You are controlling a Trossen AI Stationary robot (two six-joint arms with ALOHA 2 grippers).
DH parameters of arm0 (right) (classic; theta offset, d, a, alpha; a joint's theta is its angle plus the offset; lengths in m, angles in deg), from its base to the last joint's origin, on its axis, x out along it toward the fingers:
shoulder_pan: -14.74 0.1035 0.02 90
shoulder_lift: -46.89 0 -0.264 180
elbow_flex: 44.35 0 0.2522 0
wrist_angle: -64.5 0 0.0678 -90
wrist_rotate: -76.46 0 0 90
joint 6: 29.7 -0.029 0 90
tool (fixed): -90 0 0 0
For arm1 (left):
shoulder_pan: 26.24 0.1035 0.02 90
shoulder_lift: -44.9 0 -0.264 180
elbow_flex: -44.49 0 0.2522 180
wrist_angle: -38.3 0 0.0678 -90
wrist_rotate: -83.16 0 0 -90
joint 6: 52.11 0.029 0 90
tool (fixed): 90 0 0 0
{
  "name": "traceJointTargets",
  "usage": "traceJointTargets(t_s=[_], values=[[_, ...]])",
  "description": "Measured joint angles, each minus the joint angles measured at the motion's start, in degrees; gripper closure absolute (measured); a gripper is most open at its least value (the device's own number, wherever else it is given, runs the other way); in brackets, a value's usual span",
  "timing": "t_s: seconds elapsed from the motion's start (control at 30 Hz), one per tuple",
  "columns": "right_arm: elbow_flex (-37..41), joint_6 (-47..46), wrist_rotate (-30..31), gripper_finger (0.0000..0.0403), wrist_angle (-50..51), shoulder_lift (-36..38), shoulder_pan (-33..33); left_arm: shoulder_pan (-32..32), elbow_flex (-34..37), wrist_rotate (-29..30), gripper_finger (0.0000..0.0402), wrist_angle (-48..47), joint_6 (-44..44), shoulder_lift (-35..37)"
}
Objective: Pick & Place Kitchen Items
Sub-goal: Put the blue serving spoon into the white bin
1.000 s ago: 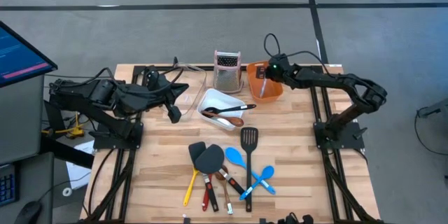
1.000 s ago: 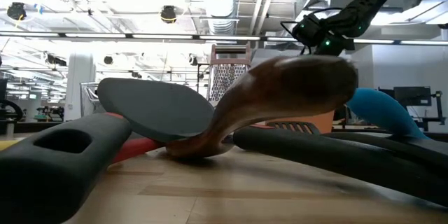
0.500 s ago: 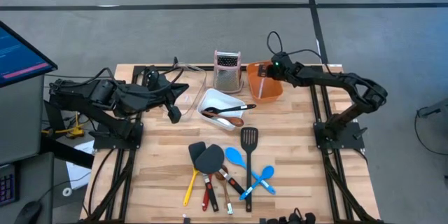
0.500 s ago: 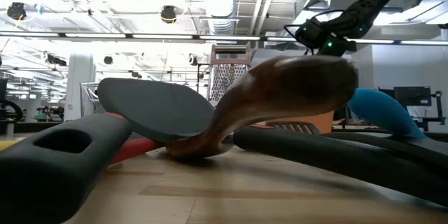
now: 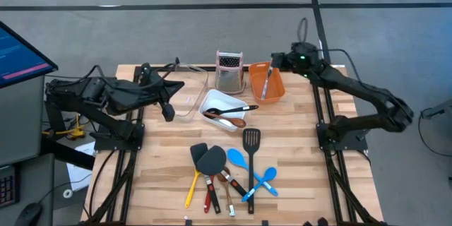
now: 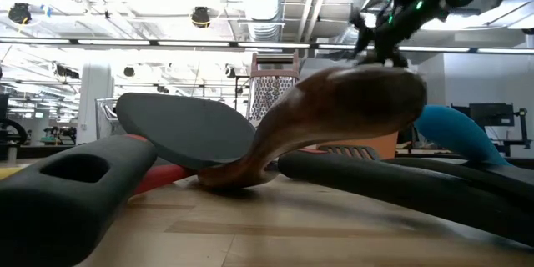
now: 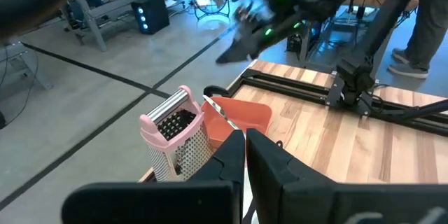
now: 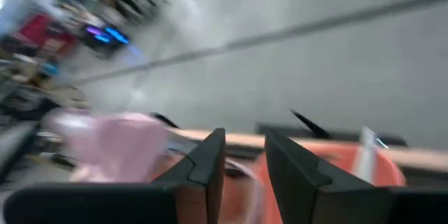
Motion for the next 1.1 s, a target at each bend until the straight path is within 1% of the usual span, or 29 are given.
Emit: traceJointTargets(t_s=[0.13, 0.27, 0.47, 0.57, 0.67, 0.87, 1.03, 1.1], values=[[0.0, 3.6, -0.9, 0.0329, -1.2, 8.2, 3.5, 0.0, 0.0, -0.2, 0.0398, -0.3, 2.1, 0.9], [0.0, 8.4, -1.4, 0.0351, -3.3, 14.8, 8.9, 0.0, 0.0, -2.0, 0.0398, -0.3, 4.5, 1.2], [0.0, 13.5, -1.4, 0.0387, -3.3, 20.4, 17.3, 0.0, 0.0, -2.5, 0.0398, -0.2, 4.7, 1.2], [0.0, 16.3, -1.4, 0.0400, -3.0, 21.4, 21.2, 0.0, 0.0, -2.5, 0.0398, -0.2, 4.8, 1.2], [0.0, 19.2, -1.4, 0.0398, -2.1, 21.7, 24.9, 0.0, 0.0, -2.5, 0.0398, -0.2, 4.9, 1.2], [0.0, 19.5, -1.4, 0.0395, -0.8, 20.6, 30.7, 0.0, 0.0, -2.5, 0.0398, -0.2, 4.9, 1.2], [0.0, 19.5, -1.4, 0.0401, -3.2, 19.4, 34.3, 0.0, 0.0, -2.6, 0.0398, 0.0, 4.7, 0.2], [0.0, 19.5, -1.4, 0.0402, -3.7, 19.0, 35.6, 0.0, 0.0, -4.1, 0.0398, 0.2, 5.1, -0.8]])
